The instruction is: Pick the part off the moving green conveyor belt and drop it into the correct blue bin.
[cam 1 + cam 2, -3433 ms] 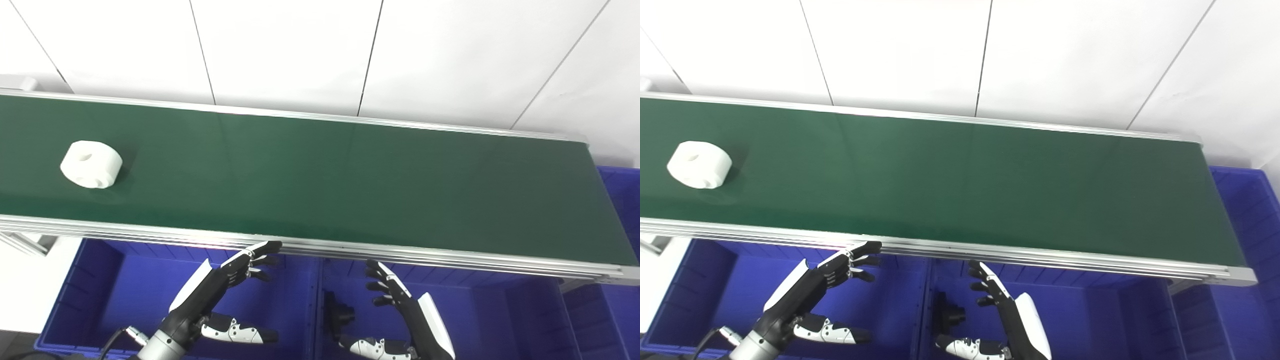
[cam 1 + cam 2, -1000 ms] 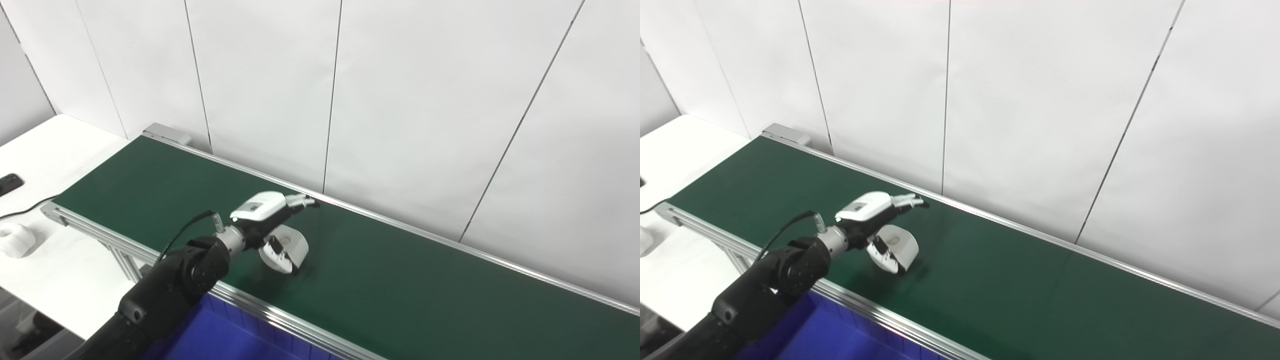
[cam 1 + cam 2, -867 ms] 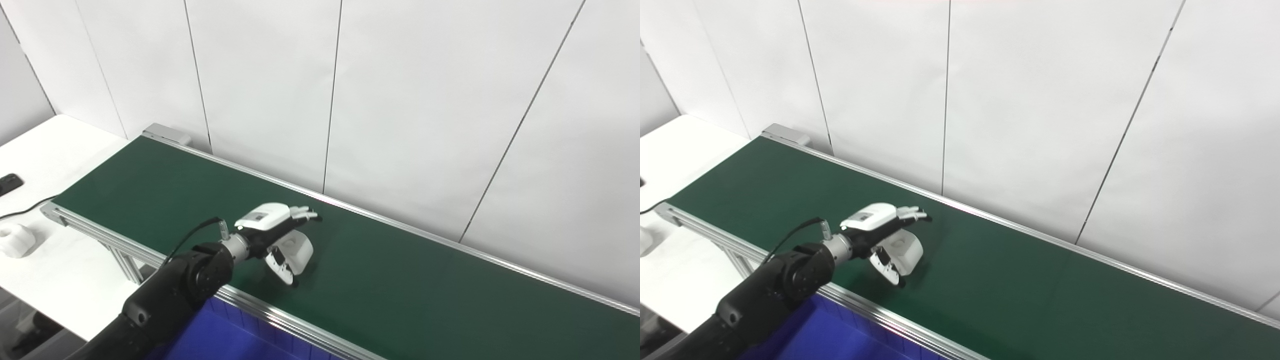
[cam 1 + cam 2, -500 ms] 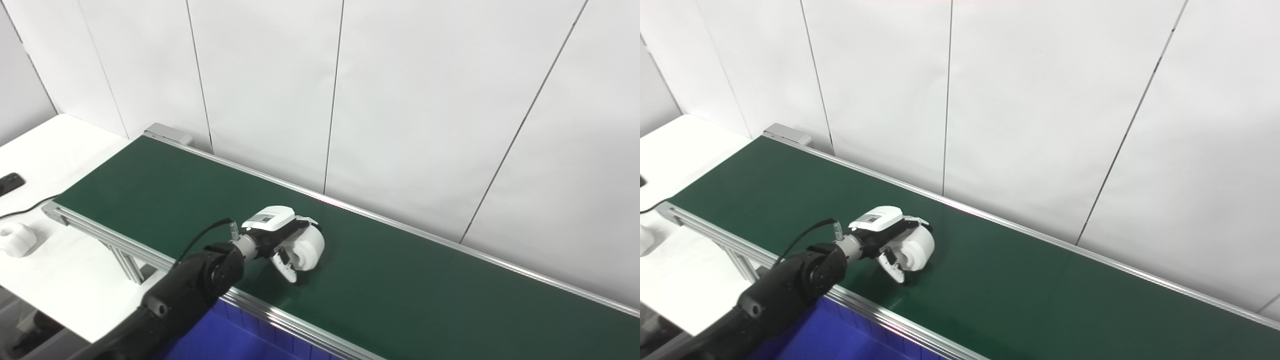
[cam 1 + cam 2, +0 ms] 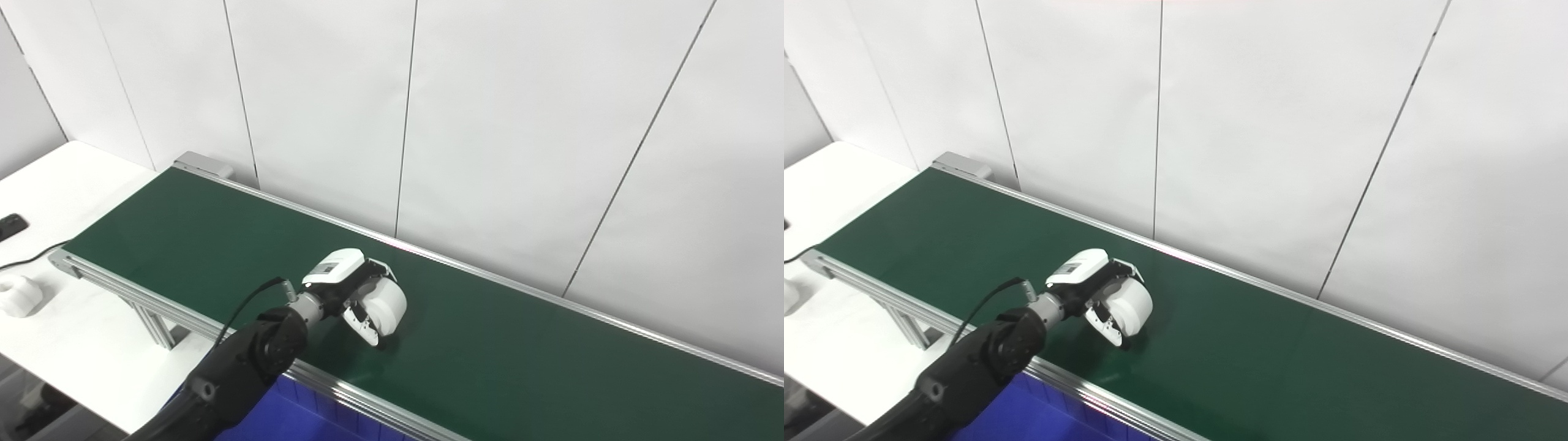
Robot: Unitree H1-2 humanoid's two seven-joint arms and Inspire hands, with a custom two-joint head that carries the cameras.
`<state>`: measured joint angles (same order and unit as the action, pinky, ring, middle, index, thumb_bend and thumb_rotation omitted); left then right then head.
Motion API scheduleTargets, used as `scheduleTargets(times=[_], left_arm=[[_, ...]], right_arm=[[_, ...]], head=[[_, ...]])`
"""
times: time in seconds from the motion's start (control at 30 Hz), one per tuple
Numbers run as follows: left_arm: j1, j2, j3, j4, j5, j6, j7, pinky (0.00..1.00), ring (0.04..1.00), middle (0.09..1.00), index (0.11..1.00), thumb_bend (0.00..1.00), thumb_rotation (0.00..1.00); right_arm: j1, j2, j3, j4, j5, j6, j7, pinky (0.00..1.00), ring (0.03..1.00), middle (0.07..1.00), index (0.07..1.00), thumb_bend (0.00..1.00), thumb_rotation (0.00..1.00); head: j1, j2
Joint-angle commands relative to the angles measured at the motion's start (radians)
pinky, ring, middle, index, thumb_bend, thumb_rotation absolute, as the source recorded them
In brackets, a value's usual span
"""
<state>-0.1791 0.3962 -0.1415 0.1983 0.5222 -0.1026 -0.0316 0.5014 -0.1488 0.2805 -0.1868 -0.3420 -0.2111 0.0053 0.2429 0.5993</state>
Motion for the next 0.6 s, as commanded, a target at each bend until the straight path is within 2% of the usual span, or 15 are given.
scheduleTargets(times=[0.0, 0.1, 0.17, 0.2, 0.23, 0.27, 0.3, 0.37, 0.5, 0.53, 0.57], left_arm=[[0.013, 0.005, 0.043, -0.089, -0.055, -0.032, 0.029, 0.48, 0.434, 0.505, 0.515, 0.5, 0.0], [0.089, 0.001, 0.086, -0.227, -0.121, -0.022, 0.007, 0.46, 0.412, 0.494, 0.543, 0.49, 0.0], [0.146, 0.006, 0.108, -0.306, -0.167, -0.054, 0.001, 0.43, 0.405, 0.491, 0.552, 0.49, 0.0], [0.163, 0.009, 0.115, -0.329, -0.185, -0.064, -0.003, 0.43, 0.407, 0.49, 0.552, 0.49, 0.0], [0.198, 0.012, 0.12, -0.36, -0.207, -0.094, -0.005, 0.43, 0.407, 0.49, 0.552, 0.49, 0.0], [0.219, 0.014, 0.123, -0.378, -0.221, -0.115, -0.008, 0.44, 0.411, 0.492, 0.548, 0.49, 0.0], [0.252, 0.017, 0.124, -0.396, -0.233, -0.151, -0.009, 0.44, 0.412, 0.492, 0.546, 0.49, 0.0], [0.31, 0.015, 0.122, -0.435, -0.246, -0.186, -0.018, 0.43, 0.41, 0.49, 0.549, 0.49, 0.0], [0.411, 0.006, 0.109, -0.538, -0.25, -0.169, -0.058, 0.39, 0.403, 0.496, 0.549, 0.49, 0.0], [0.423, 0.005, 0.109, -0.553, -0.25, -0.163, -0.066, 0.39, 0.406, 0.496, 0.547, 0.49, 0.0], [0.452, -0.002, 0.103, -0.583, -0.244, -0.15, -0.076, 0.39, 0.406, 0.496, 0.546, 0.49, 0.0]], right_arm=[[0.008, 0.014, 0.008, -0.049, -0.007, -0.04, -0.008, 0.87, 0.888, 0.898, 0.978, 0.76, 0.16], [0.015, 0.028, 0.018, -0.072, -0.01, -0.04, -0.006, 0.84, 0.87, 0.885, 0.959, 0.75, 0.16], [0.024, 0.04, 0.027, -0.103, -0.019, -0.021, -0.002, 0.81, 0.858, 0.881, 0.945, 0.74, 0.16], [0.028, 0.046, 0.03, -0.116, -0.023, -0.01, 0.001, 0.81, 0.858, 0.879, 0.94, 0.73, 0.17], [0.034, 0.055, 0.034, -0.137, -0.037, 0.01, 0.004, 0.81, 0.858, 0.879, 0.94, 0.73, 0.17], [0.039, 0.061, 0.037, -0.151, -0.047, 0.024, 0.006, 0.8, 0.851, 0.872, 0.931, 0.74, 0.21], [0.046, 0.07, 0.04, -0.17, -0.063, 0.045, 0.008, 0.8, 0.848, 0.869, 0.928, 0.74, 0.23], [0.058, 0.083, 0.045, -0.2, -0.089, 0.077, 0.012, 0.8, 0.848, 0.863, 0.921, 0.75, 0.27], [0.075, 0.104, 0.057, -0.247, -0.126, 0.125, 0.018, 0.79, 0.845, 0.86, 0.921, 0.75, 0.31], [0.077, 0.107, 0.059, -0.254, -0.13, 0.132, 0.02, 0.78, 0.844, 0.86, 0.923, 0.75, 0.31], [0.078, 0.11, 0.061, -0.261, -0.129, 0.14, 0.023, 0.78, 0.844, 0.861, 0.923, 0.75, 0.31]], head=[[-0.002, 0.0], [-0.148, 0.089], [-0.243, 0.138], [-0.255, 0.144], [-0.325, 0.183], [-0.325, 0.183], [-0.37, 0.203], [-0.4, 0.225], [-0.409, 0.266], [-0.409, 0.266], [-0.404, 0.285]])
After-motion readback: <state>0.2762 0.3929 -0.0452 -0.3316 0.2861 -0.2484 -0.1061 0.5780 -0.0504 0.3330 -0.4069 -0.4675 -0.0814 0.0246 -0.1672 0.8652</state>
